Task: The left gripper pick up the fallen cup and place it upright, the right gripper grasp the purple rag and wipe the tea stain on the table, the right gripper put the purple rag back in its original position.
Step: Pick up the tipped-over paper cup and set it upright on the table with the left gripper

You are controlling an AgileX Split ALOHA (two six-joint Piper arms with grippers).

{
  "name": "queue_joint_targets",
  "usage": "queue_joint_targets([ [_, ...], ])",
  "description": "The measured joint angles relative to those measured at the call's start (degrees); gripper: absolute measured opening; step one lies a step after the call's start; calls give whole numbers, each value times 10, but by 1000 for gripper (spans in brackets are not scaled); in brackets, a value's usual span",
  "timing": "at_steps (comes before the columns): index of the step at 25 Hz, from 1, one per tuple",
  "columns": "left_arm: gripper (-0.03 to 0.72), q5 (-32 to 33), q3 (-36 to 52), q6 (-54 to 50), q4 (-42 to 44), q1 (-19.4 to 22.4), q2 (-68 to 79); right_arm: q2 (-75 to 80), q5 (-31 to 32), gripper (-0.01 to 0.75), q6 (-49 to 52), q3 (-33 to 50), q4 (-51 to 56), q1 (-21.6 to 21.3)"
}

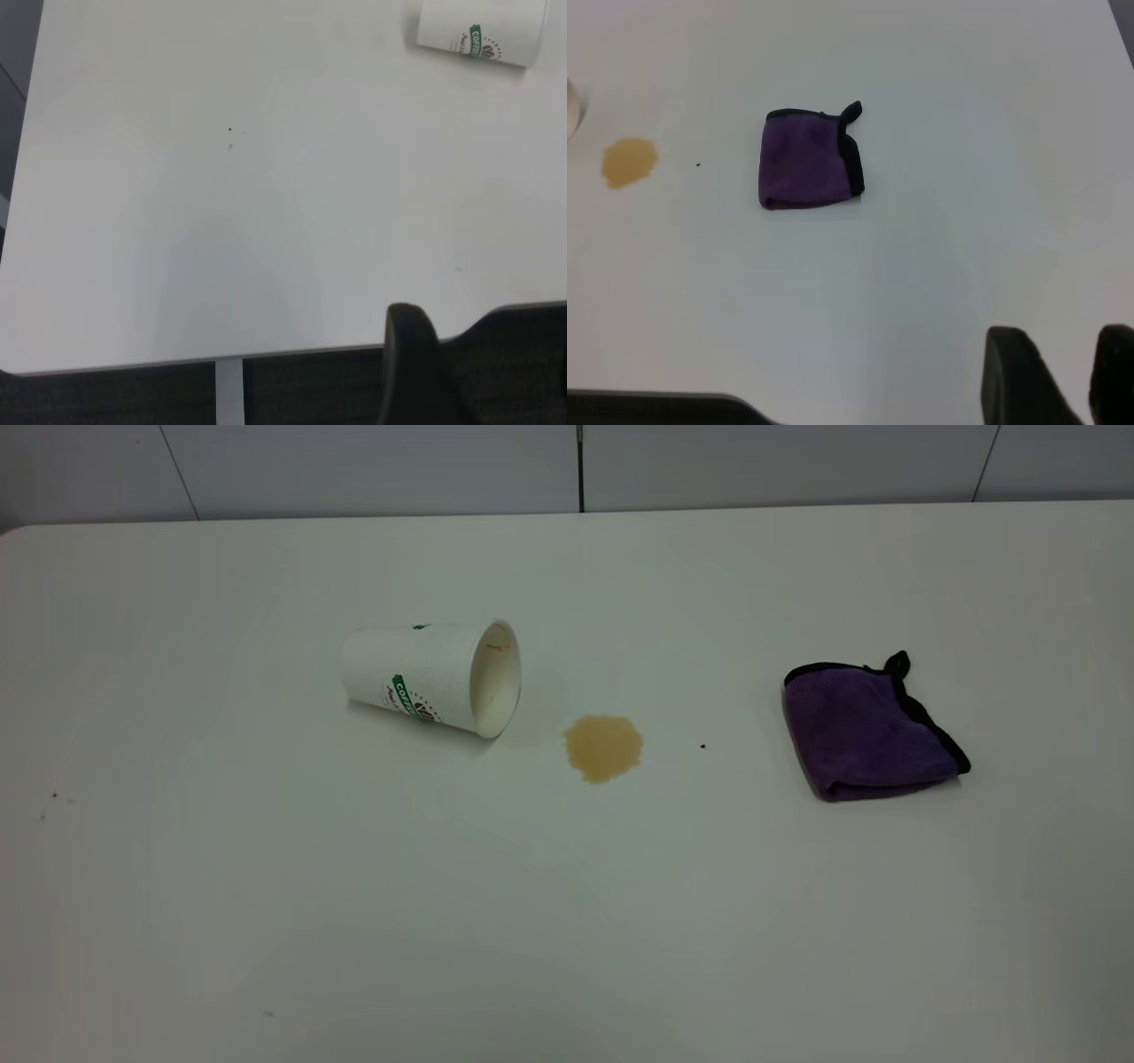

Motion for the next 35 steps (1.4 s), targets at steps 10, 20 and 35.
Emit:
queue_joint_targets([
  [10,432,0,0,0,0,0,0,0,0,238,0,0,0,0],
  [20,430,-32,0,-1,0,0,0,0,0,238,0,0,0,0],
  [35,428,-208,-66,5,-31,0,322,0,0,238,0,0,0,0],
])
